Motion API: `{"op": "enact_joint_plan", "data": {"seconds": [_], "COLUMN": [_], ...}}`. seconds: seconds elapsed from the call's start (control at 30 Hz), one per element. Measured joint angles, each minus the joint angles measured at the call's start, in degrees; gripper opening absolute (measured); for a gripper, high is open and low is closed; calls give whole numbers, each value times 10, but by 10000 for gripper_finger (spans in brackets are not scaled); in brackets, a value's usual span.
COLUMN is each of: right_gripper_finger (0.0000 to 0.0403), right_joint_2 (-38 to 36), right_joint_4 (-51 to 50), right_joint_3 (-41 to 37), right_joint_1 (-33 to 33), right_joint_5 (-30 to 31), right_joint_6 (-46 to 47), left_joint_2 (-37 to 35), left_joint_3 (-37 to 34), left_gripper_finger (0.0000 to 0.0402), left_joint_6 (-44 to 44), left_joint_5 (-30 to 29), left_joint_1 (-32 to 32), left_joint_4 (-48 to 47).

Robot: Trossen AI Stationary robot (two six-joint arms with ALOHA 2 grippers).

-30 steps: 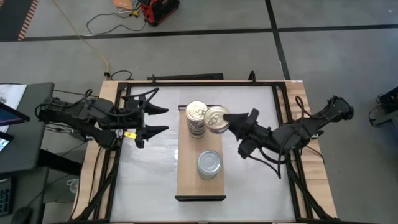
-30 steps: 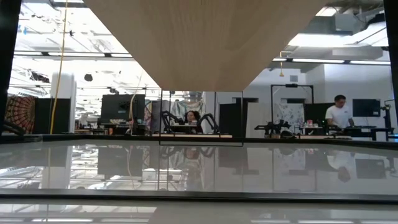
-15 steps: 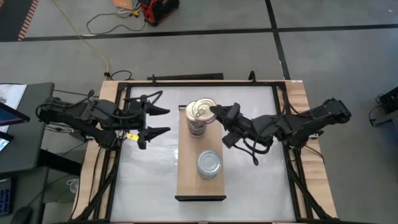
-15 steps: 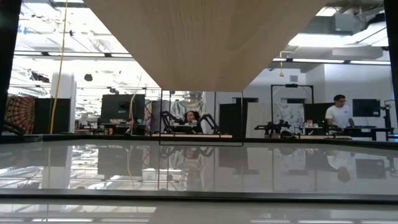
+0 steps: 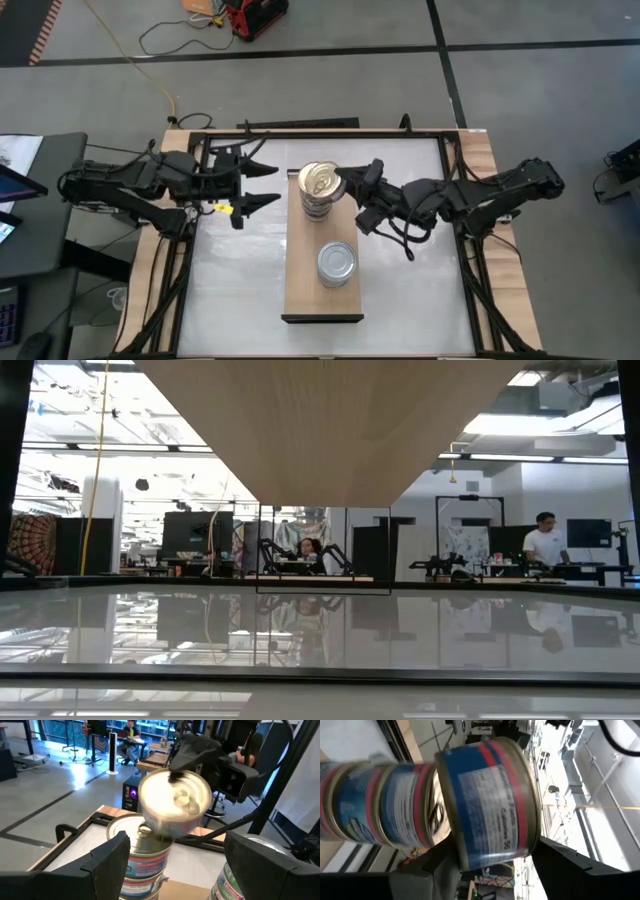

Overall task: Stack canned seafood by type on shelf
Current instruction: Stack the blue tuna can on top of the stacked blue tuna cans on the shelf

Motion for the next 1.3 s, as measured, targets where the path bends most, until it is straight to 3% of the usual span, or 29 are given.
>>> {"op": "enact_joint_plan", "data": {"seconds": [0.4,0.87,1.1,1.3], "right_gripper_finger": [269,270,271,271], "right_joint_2": [0,0,0,0], "right_joint_4": [-36,-32,-30,-22], "right_joint_3": [0,0,0,0], "right_joint_1": [-29,-29,-35,-35], "right_joint_5": [0,-14,-32,-36], "right_joint_6": [15,23,46,49], "left_joint_2": [27,118,175,208], "left_joint_3": [2,150,236,277], "left_gripper_finger": [306,306,306,306], "left_joint_6": [-7,17,65,59], "left_joint_5": [59,83,19,30], "left_joint_1": [36,36,42,81], "left_joint_4": [23,-93,-148,-187]}}
